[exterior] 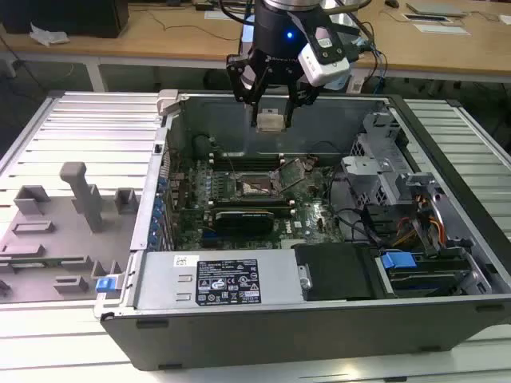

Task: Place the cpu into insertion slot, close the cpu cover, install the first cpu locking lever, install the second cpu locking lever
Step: 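Place the cpu into insertion slot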

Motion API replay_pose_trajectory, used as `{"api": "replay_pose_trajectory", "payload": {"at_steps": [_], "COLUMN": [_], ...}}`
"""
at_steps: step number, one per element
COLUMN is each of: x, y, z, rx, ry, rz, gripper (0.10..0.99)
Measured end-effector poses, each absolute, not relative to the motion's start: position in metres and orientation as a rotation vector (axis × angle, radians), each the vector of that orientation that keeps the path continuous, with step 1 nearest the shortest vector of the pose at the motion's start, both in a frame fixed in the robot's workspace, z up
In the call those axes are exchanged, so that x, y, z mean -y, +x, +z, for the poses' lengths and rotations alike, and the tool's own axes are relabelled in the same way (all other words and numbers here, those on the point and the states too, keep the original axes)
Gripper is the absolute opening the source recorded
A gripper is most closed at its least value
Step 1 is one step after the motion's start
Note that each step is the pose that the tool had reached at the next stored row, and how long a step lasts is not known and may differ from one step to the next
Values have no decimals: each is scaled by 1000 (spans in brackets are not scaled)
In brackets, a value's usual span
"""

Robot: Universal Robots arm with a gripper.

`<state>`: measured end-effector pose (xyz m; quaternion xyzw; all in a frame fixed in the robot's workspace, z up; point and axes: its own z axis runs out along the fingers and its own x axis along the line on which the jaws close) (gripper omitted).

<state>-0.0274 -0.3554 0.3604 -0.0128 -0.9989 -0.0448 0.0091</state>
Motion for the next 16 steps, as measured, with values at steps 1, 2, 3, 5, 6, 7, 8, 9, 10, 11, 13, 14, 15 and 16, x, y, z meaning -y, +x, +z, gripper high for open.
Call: {"api": "replay_pose_trajectory", "payload": {"at_steps": [1, 2, 3, 5, 6, 7, 8, 9, 10, 11, 13, 14, 15, 16], "x": [355, 355, 355, 355, 355, 355, 355, 355, 355, 355, 355, 355, 355, 355], "y": [-27, -27, -27, -27, -27, -27, -27, -27, -27, -27, -27, -27, -27, -27], "z": [360, 360, 360, 360, 360, 360, 360, 360, 360, 360, 358, 355, 349, 346], "rx": [3120, 3120, 3120, 3120, 3120, 3120, 3120, 3120, 3120, 3120, 3120, 3120, 3120, 3120], "ry": [-40, -40, -40, -40, -40, -40, -40, -40, -40, -40, -40, -40, -40, -40], "rz": [-140, -140, -140, -140, -140, -140, -140, -140, -140, -140, -140, -140, -140, -140], "gripper": [541, 541, 541, 541, 541, 541, 541, 541, 541, 541, 541, 541, 541, 541]}}
